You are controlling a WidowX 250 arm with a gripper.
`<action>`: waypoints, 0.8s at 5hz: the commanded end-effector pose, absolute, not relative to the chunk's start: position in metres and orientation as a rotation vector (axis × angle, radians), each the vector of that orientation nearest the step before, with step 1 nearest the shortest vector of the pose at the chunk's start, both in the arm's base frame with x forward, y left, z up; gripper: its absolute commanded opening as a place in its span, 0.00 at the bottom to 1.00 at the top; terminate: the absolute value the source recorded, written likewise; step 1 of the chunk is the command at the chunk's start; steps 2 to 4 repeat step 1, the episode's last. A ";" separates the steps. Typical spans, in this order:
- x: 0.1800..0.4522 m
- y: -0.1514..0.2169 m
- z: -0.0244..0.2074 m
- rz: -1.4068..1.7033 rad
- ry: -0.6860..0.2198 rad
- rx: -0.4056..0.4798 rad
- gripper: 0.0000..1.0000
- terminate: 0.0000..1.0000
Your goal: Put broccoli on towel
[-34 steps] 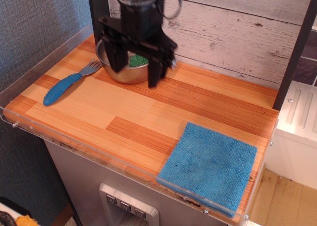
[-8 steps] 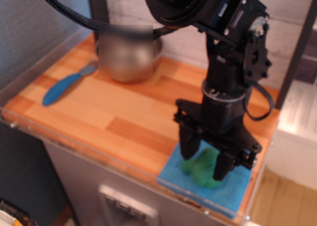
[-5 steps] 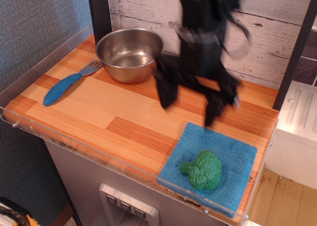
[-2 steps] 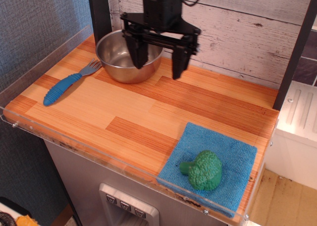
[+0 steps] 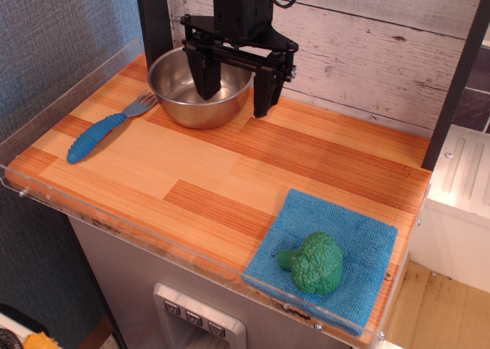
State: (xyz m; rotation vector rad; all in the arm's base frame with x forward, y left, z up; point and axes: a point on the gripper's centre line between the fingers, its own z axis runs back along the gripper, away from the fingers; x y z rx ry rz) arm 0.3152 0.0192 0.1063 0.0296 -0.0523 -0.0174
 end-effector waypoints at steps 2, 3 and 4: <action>0.306 0.027 0.123 -0.028 -0.092 0.033 1.00 1.00; 0.306 0.027 0.123 -0.028 -0.092 0.033 1.00 1.00; 0.306 0.027 0.123 -0.028 -0.092 0.033 1.00 1.00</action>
